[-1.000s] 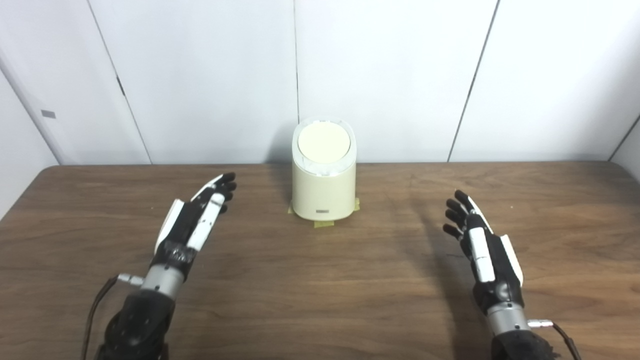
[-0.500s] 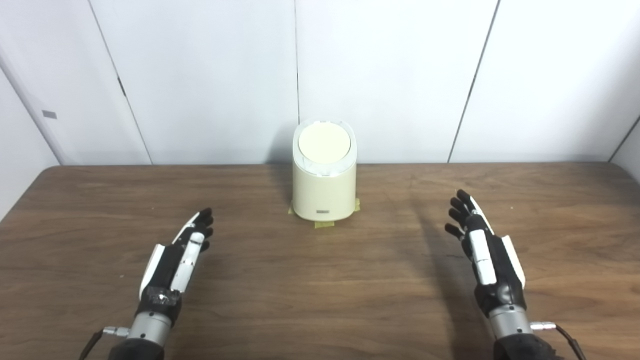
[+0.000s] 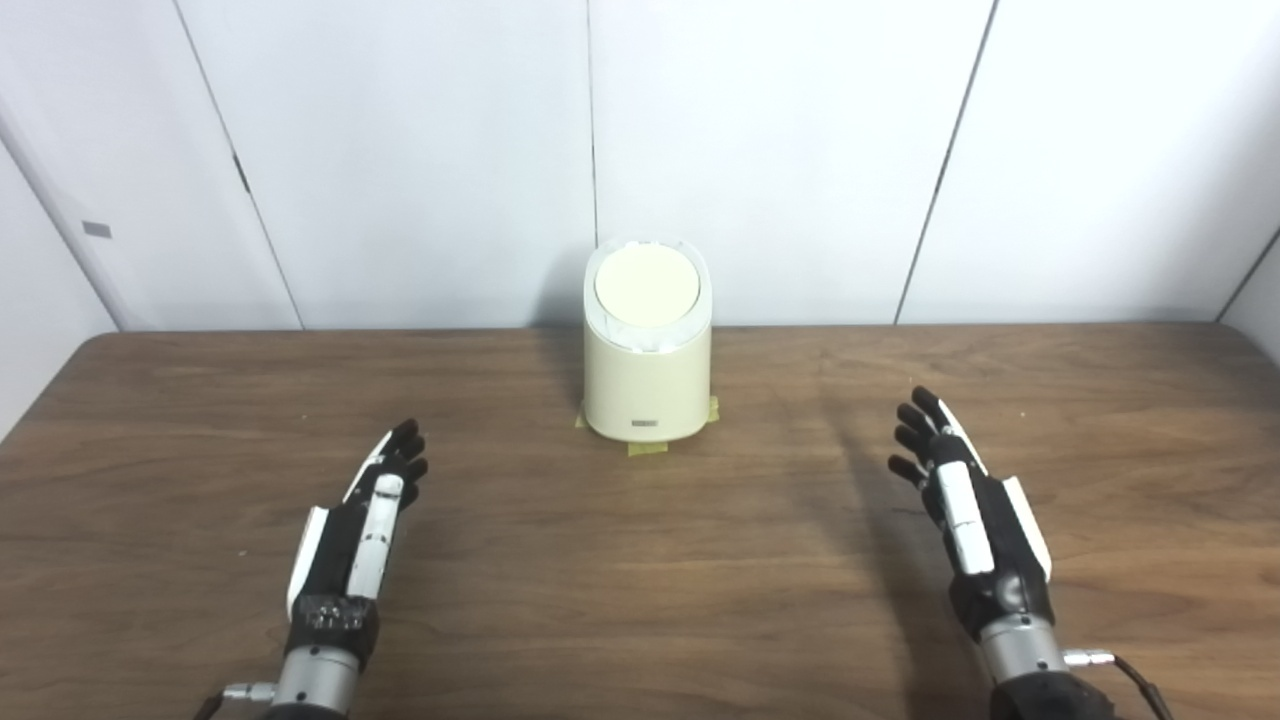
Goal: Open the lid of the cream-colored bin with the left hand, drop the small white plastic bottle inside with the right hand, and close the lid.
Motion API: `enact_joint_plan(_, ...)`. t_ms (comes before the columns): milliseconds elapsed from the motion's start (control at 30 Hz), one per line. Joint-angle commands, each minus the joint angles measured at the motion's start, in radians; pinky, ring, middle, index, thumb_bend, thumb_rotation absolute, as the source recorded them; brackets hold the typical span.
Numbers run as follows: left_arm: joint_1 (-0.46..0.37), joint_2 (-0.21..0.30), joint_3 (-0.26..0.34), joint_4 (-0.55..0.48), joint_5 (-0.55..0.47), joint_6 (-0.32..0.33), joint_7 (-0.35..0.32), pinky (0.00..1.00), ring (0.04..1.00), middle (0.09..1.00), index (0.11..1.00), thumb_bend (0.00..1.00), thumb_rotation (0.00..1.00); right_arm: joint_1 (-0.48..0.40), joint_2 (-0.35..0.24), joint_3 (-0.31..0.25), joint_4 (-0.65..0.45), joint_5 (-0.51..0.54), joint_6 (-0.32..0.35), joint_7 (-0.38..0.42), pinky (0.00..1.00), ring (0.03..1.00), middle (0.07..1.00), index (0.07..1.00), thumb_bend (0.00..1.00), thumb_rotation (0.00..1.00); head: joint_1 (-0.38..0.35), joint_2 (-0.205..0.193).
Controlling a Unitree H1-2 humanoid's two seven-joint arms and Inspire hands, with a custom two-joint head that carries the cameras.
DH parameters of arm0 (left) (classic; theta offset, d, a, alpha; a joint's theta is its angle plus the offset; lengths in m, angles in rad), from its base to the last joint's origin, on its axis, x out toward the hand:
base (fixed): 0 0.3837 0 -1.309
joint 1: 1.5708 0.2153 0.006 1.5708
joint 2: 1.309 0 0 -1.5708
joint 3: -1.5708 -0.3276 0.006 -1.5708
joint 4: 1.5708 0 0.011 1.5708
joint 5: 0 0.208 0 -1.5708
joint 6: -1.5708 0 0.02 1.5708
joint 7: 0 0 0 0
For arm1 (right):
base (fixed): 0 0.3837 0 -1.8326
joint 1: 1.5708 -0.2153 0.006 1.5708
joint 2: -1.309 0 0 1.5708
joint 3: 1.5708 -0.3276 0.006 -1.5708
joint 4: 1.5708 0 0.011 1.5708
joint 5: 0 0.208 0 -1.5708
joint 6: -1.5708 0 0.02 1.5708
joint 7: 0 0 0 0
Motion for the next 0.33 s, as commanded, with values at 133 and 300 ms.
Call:
enact_joint_plan(133, 0.028, 0.013, -0.024, -0.053, 0.028, -0.051, 0.01, 0.92, 0.918, 0.935, 0.962, 0.34, 0.96, 0.008, -0.009, 0.007, -0.037, -0.009, -0.018, 0.01, 0.88, 0.936, 0.932, 0.948, 0.61, 0.98, 0.007, -0.024)
enact_joint_plan(300, 0.042, 0.014, -0.036, -0.065, 0.07, -0.038, 0.018, 0.92, 0.916, 0.917, 0.942, 0.3, 0.97, 0.022, -0.015, 0.013, -0.033, -0.032, -0.024, 0.009, 0.88, 0.928, 0.924, 0.945, 0.62, 0.99, 0.009, -0.037)
